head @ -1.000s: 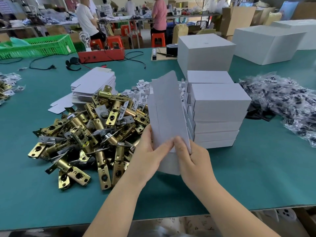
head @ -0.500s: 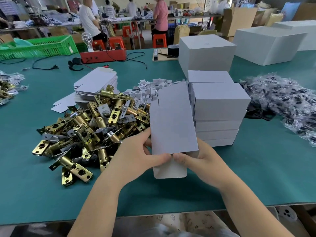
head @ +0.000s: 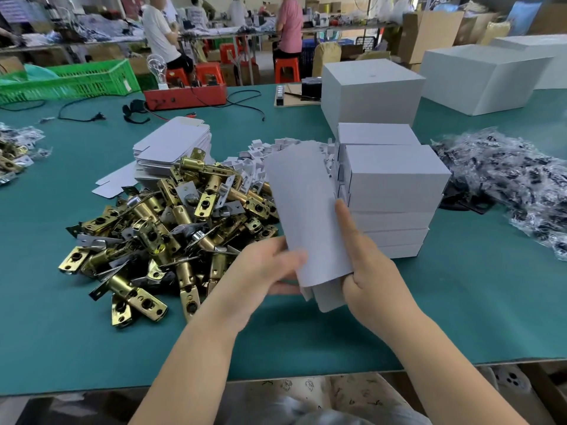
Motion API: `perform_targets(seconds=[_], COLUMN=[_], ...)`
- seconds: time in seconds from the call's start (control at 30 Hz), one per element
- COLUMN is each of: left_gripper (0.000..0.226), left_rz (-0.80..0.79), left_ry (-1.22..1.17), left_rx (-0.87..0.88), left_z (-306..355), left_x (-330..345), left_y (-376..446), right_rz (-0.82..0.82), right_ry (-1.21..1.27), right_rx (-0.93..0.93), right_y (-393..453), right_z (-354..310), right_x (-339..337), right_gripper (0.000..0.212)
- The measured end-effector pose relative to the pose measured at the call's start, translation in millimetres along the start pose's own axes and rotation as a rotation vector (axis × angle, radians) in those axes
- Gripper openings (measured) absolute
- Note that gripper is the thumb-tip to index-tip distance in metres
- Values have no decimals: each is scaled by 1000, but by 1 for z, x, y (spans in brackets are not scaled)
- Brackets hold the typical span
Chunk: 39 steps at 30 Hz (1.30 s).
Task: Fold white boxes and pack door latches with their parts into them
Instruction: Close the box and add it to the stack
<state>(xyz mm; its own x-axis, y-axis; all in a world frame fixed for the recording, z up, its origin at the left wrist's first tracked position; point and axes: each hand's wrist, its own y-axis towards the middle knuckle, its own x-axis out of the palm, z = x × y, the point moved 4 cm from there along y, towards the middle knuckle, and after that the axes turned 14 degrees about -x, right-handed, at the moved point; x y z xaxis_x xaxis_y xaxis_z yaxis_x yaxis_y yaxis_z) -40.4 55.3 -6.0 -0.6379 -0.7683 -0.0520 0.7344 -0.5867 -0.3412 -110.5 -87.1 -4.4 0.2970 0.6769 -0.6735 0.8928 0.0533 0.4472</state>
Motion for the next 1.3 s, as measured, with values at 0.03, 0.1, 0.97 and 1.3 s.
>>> perform_targets(seconds=[0.03,0.1,0.97,1.3], left_gripper=[41,39,14,88], left_rz=[56,171,185,107], left_ry=[-83,-135,-479,78], left_rx=[-18,24,103,207], left_z=[0,0,17,16], left_x=[-1,-3,-1,14], left_y=[1,1,9,-1], right_rz=[-43,-143,286,300], right_ry=[-44,-49,581,419], right_rx=[-27,-71,204,49], right_y=[0,-2,30,39], right_z=[-2,-5,-3,-18], right_x=[-1,1,-3,-21], right_gripper=[103,94,5,21])
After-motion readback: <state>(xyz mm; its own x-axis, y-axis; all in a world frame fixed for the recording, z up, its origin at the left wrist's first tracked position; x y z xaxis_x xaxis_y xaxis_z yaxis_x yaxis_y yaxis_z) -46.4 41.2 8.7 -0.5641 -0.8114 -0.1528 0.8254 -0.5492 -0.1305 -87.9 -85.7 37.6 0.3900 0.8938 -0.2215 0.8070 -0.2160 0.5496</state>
